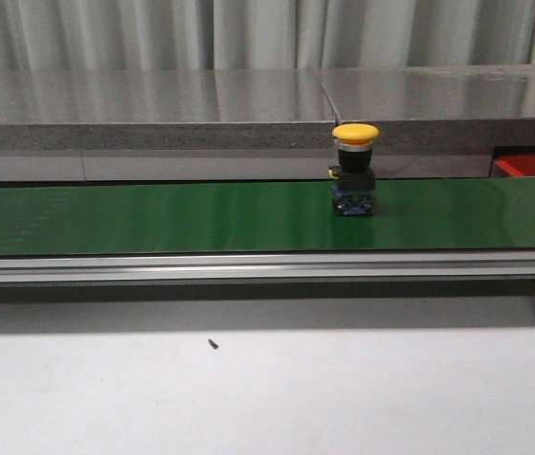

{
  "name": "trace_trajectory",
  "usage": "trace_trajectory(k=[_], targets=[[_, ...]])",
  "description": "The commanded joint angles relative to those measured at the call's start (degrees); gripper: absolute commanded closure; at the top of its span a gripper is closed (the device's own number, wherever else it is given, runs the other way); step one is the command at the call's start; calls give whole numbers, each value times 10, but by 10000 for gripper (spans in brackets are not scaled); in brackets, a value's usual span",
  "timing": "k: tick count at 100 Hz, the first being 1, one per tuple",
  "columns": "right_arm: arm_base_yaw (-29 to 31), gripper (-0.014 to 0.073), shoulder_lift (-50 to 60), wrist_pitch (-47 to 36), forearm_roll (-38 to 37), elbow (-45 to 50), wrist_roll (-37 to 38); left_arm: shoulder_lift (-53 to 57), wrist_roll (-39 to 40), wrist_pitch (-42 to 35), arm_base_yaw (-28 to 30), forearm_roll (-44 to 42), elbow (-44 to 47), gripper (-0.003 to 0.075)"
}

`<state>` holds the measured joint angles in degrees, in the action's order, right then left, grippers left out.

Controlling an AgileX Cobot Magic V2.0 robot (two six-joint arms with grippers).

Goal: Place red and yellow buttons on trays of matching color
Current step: 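Lower the right gripper toward the yellow button on the belt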

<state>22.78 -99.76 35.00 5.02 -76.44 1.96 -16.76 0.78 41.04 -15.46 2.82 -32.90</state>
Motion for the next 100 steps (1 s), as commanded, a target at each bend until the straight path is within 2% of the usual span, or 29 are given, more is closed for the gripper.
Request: trace_trajectory(k=[1,23,39,70,100], targets=[[-3,101,56,-26,-15,2,-15,-5,6,-40,-4,6,-14,739],[-40,101,122,-14,-34,33,-16,-5,6,-40,-4,6,-14,739],[-91,101,149,-7,-34,33,-16,-5,6,-40,-4,6,-14,739],[-205,101,153,23,-32,33,-16,-5,6,-40,-4,6,-14,739],[-290,101,153,65,-31,31,-20,-5,6,-40,-4,6,-14,739]])
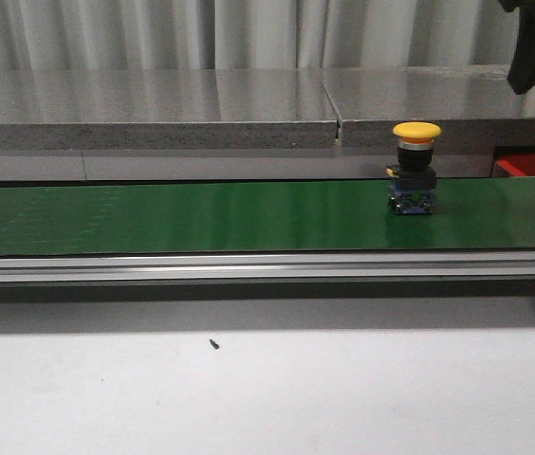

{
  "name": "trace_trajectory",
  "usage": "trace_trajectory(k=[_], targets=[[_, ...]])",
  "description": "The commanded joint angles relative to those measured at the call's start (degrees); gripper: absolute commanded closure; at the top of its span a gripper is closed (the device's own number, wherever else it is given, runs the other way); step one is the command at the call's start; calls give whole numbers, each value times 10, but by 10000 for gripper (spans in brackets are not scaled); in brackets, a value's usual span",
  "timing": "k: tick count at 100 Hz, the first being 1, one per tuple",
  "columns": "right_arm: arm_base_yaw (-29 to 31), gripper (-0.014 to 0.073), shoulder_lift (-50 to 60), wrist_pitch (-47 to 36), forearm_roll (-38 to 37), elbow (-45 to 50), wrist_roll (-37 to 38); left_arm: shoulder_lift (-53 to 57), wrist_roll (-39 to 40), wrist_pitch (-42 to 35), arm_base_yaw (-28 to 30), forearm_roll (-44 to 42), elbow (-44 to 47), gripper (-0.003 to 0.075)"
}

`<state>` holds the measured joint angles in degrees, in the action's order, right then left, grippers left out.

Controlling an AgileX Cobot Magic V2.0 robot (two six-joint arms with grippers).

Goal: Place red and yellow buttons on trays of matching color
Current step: 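Lower the right gripper toward the yellow button on the belt, then grasp the yellow button off the belt with the right gripper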

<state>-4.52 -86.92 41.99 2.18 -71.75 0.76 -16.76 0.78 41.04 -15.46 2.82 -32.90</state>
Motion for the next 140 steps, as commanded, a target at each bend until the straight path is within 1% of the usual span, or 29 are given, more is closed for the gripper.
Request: trace_trajectory(k=[1,17,37,51,89,96,97,101,109,110,111,118,125,140], targets=[[-20,101,24,-4,-3,-16,-8,-5,6,-40,-4,6,-14,739],[-45,101,22,31,-2,-17,-36,-5,6,-40,-4,6,-14,739],[-51,101,5,78,12,-17,-73,-5,6,-40,-4,6,-14,739],[-51,101,-18,72,36,-21,-88,-5,6,-40,-4,6,-14,739],[-51,109,-91,8,37,-60,-88,-5,6,-40,-4,6,-14,739],[-51,158,-96,-1,37,-60,-88,-5,6,-40,-4,6,-14,739],[-51,185,-95,-3,37,-60,-88,-5,6,-40,-4,6,-14,739],[-51,236,-98,-6,37,-60,-88,-5,6,-40,-4,6,-14,739],[-51,375,-99,-13,37,-60,-86,-5,6,-40,-4,6,-14,739],[-51,375,-99,-13,37,-60,-85,-5,6,-40,-4,6,-14,739],[-51,405,-99,-15,37,-60,-84,-5,6,-40,-4,6,-14,739],[-51,475,-99,-22,37,-60,-78,-5,6,-40,-4,6,-14,739],[-51,502,-96,-25,37,-60,-70,-5,6,-40,-4,6,-14,739],[-50,501,-73,-38,37,-49,-63,-5,6,-40,-4,6,-14,739]])
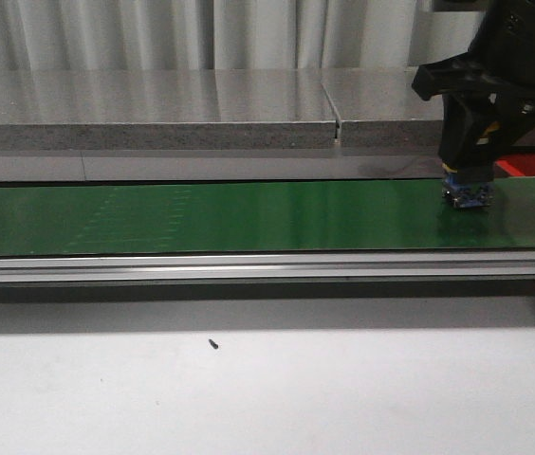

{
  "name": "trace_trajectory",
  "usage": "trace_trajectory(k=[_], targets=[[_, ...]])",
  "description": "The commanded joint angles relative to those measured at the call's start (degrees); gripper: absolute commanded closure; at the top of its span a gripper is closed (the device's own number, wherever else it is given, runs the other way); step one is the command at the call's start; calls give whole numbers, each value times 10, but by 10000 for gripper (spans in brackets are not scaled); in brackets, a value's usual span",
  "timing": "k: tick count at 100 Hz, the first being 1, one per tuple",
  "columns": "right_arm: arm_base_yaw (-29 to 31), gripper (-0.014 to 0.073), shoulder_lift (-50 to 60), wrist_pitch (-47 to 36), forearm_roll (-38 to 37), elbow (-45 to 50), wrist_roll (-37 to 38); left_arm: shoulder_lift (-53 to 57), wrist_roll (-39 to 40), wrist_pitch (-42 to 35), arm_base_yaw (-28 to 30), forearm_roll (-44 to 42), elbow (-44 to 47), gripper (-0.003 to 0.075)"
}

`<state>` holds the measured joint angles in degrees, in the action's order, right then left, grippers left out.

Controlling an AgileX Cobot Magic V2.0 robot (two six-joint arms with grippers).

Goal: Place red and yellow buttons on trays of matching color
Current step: 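Grasp the yellow button off the belt with the right gripper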

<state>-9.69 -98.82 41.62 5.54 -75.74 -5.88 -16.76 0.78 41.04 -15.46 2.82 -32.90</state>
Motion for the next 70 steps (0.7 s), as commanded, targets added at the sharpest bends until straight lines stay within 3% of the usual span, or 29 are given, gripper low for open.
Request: trace_trajectory(k=[1,33,70], targets=[[2,501,49,-35,3,-7,4,-5,6,-40,-4,6,-14,739],[37,501,140,-35,-18,57,33,-5,6,-40,-4,6,-14,739],[145,501,232,-31,-18,129,59,-5,6,-40,-4,6,-14,739]])
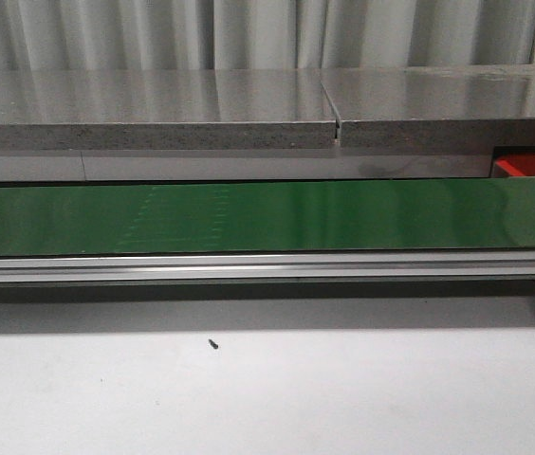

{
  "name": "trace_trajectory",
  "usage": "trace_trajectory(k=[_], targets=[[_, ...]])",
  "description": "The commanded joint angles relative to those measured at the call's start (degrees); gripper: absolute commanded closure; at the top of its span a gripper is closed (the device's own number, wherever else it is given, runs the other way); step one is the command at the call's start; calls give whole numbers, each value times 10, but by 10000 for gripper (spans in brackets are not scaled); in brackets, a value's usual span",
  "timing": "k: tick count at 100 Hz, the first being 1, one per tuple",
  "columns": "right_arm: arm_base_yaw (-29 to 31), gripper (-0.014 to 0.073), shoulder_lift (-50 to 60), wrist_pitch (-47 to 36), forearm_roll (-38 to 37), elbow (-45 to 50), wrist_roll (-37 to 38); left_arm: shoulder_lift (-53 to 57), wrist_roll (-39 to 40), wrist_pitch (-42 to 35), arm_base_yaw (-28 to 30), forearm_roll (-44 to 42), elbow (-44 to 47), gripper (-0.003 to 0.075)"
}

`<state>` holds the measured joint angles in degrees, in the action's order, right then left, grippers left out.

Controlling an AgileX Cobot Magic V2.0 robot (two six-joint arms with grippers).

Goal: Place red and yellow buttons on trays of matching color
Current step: 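Grasp the yellow button off the belt with the right gripper, then carry the yellow button into the yellow tray and open the right gripper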

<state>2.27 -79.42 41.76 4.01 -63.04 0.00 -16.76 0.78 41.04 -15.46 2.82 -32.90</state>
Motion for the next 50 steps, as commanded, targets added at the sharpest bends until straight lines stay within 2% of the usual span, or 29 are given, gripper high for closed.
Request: trace_trajectory(k=[1,50], targets=[[30,501,42,-33,-3,4,0,-5,6,-40,-4,6,-14,739],[220,501,104,-69,-7,91,5,-5,6,-40,-4,6,-14,739]])
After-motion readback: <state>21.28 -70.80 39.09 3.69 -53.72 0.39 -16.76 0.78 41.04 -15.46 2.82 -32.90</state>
